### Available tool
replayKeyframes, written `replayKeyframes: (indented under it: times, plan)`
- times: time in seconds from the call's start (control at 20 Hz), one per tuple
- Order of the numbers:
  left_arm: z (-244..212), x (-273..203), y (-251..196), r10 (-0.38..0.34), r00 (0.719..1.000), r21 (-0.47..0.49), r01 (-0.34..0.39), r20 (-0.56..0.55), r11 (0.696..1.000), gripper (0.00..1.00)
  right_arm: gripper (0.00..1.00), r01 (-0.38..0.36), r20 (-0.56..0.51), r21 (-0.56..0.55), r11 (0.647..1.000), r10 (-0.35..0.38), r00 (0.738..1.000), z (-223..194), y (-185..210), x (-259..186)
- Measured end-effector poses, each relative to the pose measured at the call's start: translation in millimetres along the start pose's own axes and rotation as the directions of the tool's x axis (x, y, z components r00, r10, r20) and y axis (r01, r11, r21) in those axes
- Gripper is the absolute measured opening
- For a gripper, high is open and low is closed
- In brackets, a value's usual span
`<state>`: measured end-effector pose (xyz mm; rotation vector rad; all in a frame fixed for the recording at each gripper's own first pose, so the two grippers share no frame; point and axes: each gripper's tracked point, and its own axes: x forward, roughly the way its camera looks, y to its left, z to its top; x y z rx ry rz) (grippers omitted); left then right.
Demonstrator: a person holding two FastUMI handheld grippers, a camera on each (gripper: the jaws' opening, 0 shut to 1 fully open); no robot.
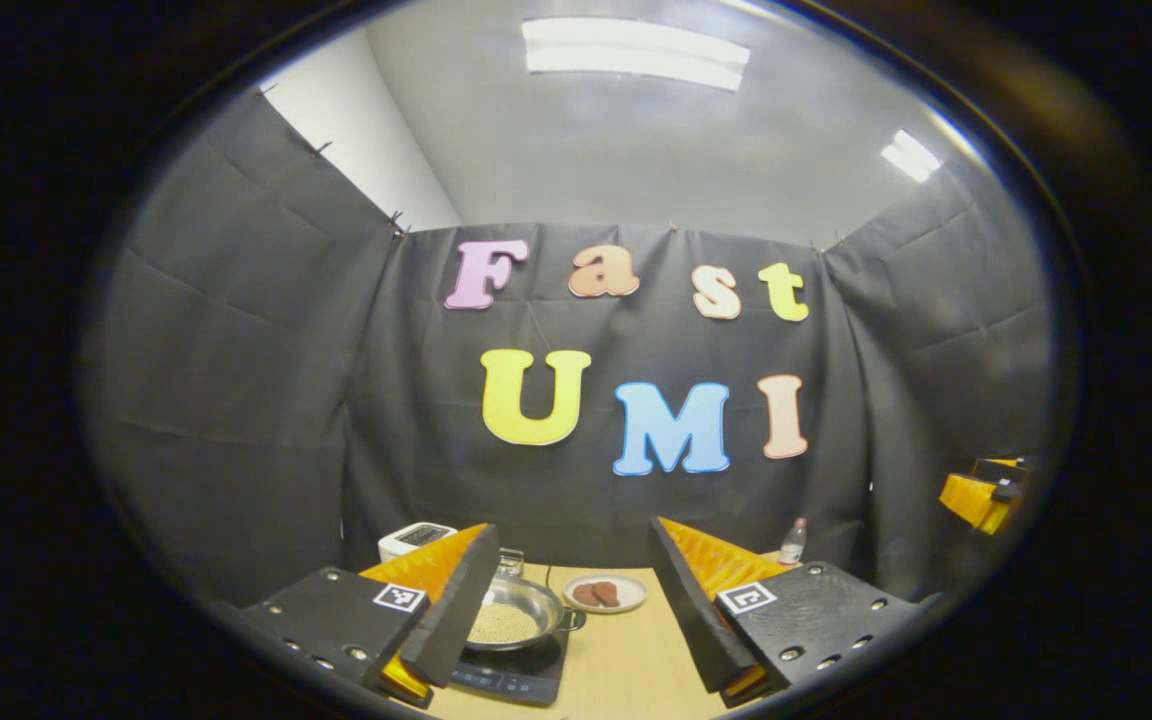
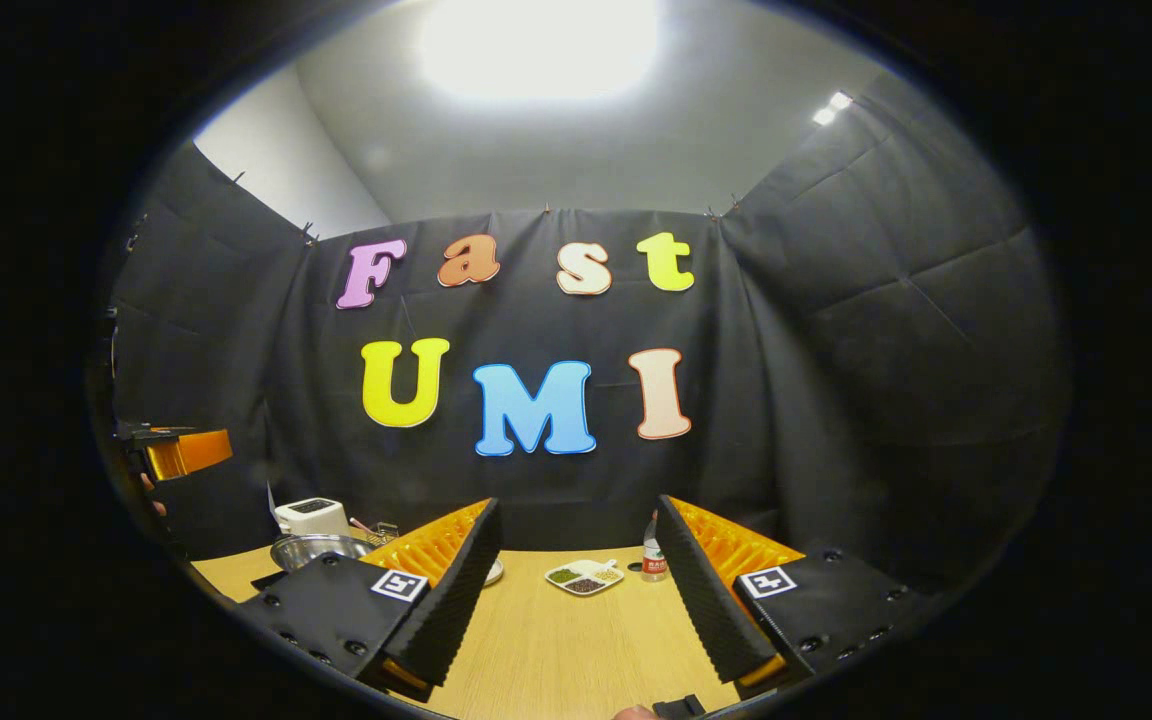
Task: First push the handle of the pot to place it horizontally, then grasp the pot with both hands and set it on the induction cooktop.
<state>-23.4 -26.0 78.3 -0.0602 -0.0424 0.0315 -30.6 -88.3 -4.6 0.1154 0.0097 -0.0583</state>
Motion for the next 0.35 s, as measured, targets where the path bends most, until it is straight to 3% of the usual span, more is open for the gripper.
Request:
replayKeyframes:
  times: [0.3,0.35]
  plan:
    - [-6.4,-15.1,16.7,0.009,1.000,0.021,-0.008,-0.004,1.000,0.87,0.97,-0.015,-0.043,-0.010,1.000,0.015,0.999,-13.8,13.8,-8.4]
    - [-8.0,-17.3,19.2,0.008,1.000,0.019,-0.008,-0.007,1.000,0.87,0.92,-0.015,-0.045,-0.011,1.000,0.014,0.999,-13.9,14.6,-9.4]
